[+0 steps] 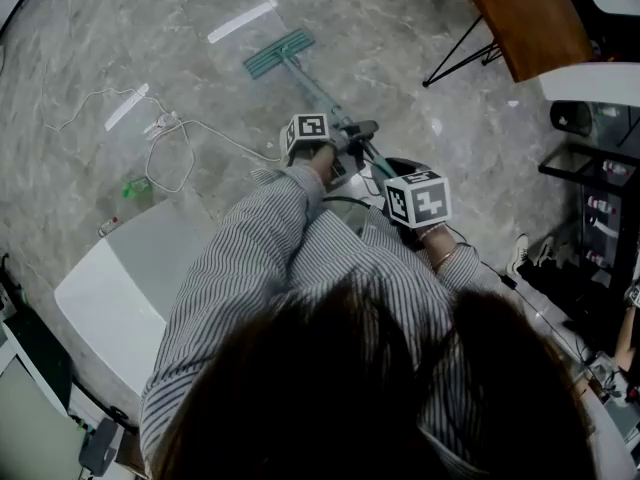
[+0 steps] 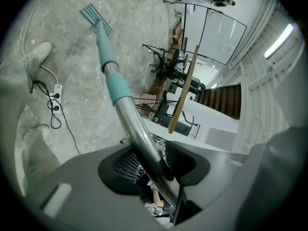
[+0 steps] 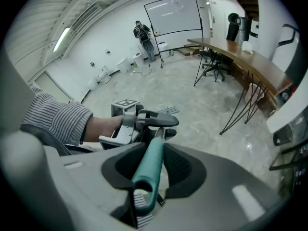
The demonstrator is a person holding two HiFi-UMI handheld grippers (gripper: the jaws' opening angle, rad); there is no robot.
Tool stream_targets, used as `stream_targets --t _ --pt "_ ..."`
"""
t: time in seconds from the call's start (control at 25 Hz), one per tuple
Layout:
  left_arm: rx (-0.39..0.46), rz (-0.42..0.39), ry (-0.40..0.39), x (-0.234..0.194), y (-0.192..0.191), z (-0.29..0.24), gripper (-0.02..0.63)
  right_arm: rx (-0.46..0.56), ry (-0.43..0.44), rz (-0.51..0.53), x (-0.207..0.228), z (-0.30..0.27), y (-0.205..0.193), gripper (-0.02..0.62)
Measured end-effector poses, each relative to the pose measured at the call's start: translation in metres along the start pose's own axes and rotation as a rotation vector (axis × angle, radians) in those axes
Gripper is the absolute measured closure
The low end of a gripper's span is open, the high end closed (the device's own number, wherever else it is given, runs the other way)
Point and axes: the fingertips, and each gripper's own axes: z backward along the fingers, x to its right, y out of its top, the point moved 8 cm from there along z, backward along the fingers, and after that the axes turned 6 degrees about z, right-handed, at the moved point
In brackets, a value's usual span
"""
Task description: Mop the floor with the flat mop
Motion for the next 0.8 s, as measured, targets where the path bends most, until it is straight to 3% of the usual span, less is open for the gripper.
stream_targets --t 0.24,0.8 --pt "-0.113 -0.008 0.041 0.056 0.092 0.028 0.451 0.002 -0.017 -0.054 -0.017 -0.037 0.101 0.479" --pt "0.007 0.024 -0.046 0.133 0.238 0.041 0.466 -0.004 -0.014 -0.008 -0.005 -0.106 0.253 0.479"
